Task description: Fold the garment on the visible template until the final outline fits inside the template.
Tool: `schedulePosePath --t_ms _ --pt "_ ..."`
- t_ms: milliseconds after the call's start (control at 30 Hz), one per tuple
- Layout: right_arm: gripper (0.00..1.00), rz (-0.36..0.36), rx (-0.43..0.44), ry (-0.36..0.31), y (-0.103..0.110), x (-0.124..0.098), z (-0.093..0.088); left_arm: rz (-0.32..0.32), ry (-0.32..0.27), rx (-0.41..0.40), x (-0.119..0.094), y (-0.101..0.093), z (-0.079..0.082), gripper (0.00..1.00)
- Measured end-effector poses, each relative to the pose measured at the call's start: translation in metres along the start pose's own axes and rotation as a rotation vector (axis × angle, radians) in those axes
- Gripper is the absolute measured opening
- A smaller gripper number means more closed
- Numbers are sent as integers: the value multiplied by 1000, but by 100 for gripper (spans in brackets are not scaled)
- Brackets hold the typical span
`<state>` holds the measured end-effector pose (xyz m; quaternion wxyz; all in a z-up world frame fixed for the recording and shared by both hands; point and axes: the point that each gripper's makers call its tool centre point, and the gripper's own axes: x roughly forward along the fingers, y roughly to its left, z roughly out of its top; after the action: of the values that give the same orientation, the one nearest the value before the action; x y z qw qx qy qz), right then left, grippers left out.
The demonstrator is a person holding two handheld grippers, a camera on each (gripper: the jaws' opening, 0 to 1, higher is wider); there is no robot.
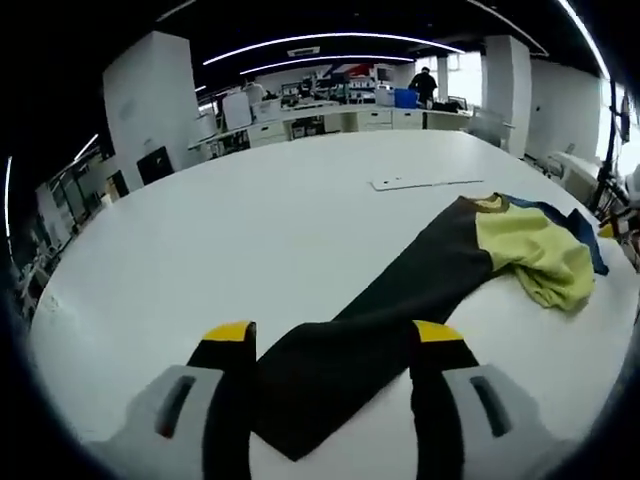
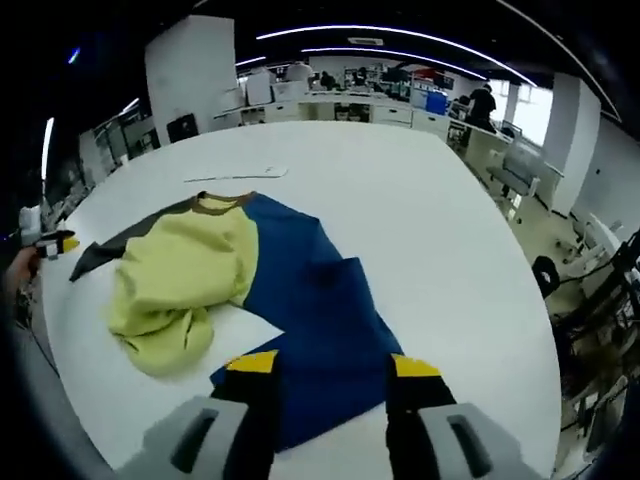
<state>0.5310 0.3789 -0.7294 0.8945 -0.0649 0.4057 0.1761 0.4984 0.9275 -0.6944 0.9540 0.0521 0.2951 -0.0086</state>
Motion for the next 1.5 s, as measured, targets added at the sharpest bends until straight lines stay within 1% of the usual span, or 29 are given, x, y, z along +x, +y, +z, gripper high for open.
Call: schedulePosePath --t_ms 33,100,133,167,233,267,300,400,500,600,700,767,833,933,1000,1100,1133,1267,1400,1500 --pt "43 11 -6 3 4 0 -1 -17 -20 14 -3 -7 4 66" --pt "45 45 -23 5 16 0 -3 -23 -49 34 -8 -12 10 71" --pt "46 73 -34 16 24 0 -6 -29 -53 43 -9 -15 11 76" --pt "47 84 -38 21 28 0 -8 -38 -60 54 -13 -20 13 78" --pt "47 123 -75 35 39 1 -13 -62 -77 60 -16 -27 16 81" --pt "47 121 -74 37 42 2 -15 -70 -82 59 -17 -30 17 83" --pt "47 135 -90 48 46 3 -19 -83 -91 61 -20 -35 19 84" --pt "46 148 -112 64 51 4 -25 -109 -113 72 -26 -45 24 89" --pt "46 161 -135 77 55 5 -30 -127 -123 73 -30 -51 28 91" --pt "43 171 -166 90 56 9 -35 -145 -132 76 -35 -57 30 93" --pt "39 158 -193 107 55 13 -39 -170 -147 73 -41 -66 32 96" --pt "36 158 -214 113 55 15 -42 -189 -144 77 -45 -74 32 97" --pt "35 152 -217 121 54 18 -45 -206 -155 81 -49 -80 33 97" --pt "29 143 -220 125 52 20 -48 -225 -153 80 -54 -87 32 99" --pt "28 137 -218 130 52 20 -49 -239 -154 89 -57 -93 31 99" --pt "25 125 -226 145 50 21 -52 -255 -145 102 -61 -98 26 99" --pt "24 125 -229 134 51 22 -50 -258 -136 104 -62 -100 23 99" --pt "21 116 -218 133 50 22 -50 -277 -124 86 -65 -105 16 99" --pt "14 109 -223 122 50 23 -48 -293 -102 103 -68 -112 8 98" --pt "0 90 -234 121 46 24 -47 -299 -92 101 -70 -114 4 97"
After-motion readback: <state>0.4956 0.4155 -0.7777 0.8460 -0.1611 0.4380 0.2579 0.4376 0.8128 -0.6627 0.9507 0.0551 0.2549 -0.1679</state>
